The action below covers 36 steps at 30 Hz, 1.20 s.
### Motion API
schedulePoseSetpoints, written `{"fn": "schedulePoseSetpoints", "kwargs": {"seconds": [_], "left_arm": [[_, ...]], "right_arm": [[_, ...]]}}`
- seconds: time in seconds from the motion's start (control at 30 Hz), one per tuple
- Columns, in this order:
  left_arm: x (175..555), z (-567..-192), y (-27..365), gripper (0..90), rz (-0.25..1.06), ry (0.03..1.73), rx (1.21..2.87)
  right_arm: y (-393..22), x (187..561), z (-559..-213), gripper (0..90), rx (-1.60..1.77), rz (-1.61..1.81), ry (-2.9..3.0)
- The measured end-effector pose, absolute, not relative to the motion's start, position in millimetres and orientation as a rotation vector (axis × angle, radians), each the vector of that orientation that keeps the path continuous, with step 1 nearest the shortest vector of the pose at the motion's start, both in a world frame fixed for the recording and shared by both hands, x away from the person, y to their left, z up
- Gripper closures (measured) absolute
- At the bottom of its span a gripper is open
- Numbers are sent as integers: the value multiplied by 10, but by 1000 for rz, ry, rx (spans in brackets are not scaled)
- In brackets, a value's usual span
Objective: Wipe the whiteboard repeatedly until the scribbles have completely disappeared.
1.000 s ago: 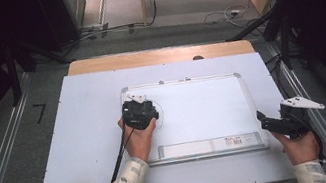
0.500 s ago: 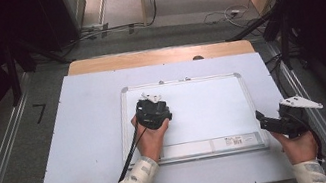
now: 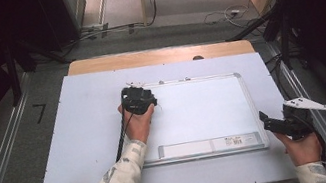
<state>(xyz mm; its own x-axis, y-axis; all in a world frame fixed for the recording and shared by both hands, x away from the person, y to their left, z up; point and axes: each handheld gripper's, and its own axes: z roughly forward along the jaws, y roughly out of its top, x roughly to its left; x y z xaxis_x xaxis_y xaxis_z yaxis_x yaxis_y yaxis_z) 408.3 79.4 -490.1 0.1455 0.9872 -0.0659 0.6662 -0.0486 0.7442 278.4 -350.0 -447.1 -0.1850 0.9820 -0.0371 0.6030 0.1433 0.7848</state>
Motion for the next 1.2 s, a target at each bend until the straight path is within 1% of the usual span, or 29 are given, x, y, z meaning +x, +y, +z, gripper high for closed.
{"fn": "schedulePoseSetpoints", "kwargs": {"seconds": [0.33,0.47,0.67,0.83,1.0,1.2], "left_arm": [[4282,-4899,996,390,663,1666,1729],[4324,-4892,947,391,685,1674,1738],[4300,-4892,804,392,665,1637,1764],[4211,-4895,554,392,640,1578,1805],[4026,-4889,340,393,625,1521,1870],[3761,-4903,243,393,599,1470,1894]], "right_arm": [[-3510,2774,-4469,130,1517,871,1858],[-3503,2786,-4471,130,1519,870,1859],[-3482,2806,-4475,132,1515,871,1865],[-3471,2812,-4473,132,1509,871,1869],[-3475,2813,-4473,132,1512,871,1868],[-3466,2810,-4472,132,1506,867,1870]]}}
